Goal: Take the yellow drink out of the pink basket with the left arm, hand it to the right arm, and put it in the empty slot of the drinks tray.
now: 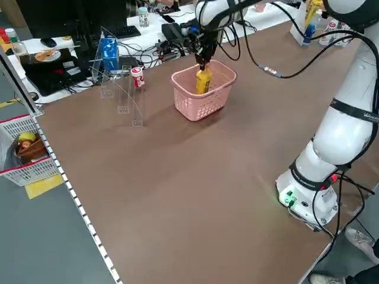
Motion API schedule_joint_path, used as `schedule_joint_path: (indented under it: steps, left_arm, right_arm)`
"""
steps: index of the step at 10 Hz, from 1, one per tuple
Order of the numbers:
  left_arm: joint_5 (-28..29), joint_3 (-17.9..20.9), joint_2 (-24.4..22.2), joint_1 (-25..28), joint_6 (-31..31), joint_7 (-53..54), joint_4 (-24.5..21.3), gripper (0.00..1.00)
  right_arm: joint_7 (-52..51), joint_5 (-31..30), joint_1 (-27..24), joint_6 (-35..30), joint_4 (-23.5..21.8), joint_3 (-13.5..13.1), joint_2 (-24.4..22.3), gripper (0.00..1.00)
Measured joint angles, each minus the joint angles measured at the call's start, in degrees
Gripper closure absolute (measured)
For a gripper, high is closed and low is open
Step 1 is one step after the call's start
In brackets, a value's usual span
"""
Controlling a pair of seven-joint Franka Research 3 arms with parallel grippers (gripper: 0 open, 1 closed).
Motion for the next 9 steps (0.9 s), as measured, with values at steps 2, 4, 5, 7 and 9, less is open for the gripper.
schedule_joint_path:
  steps: [2,4,5,7,9]
  left_arm:
    - [0.0,-0.01,-0.74,0.0,-7.2,0.21,6.86,0.66]
    - [0.0,-0.03,-1.48,0.0,-15.13,0.23,13.14,0.66]
    - [0.0,-0.08,-1.62,-0.01,-18.44,0.23,15.77,0.66]
    - [0.0,-0.62,-1.72,-0.04,-23.91,0.22,20.31,0.66]
    - [0.0,-0.95,-1.82,-0.12,-30.01,0.22,25.23,0.66]
  right_arm:
    - [0.0,0.0,0.0,0.0,0.0,-0.03,0.0,0.01]
    - [0.0,0.0,0.0,0.0,0.0,-0.03,0.0,0.01]
    - [0.0,0.0,0.0,0.0,0.0,-0.03,0.0,0.01]
    - [0.0,0.0,0.0,0.0,0.0,-0.03,0.0,0.01]
    - [0.0,0.0,0.0,0.0,0.0,-0.03,0.0,0.01]
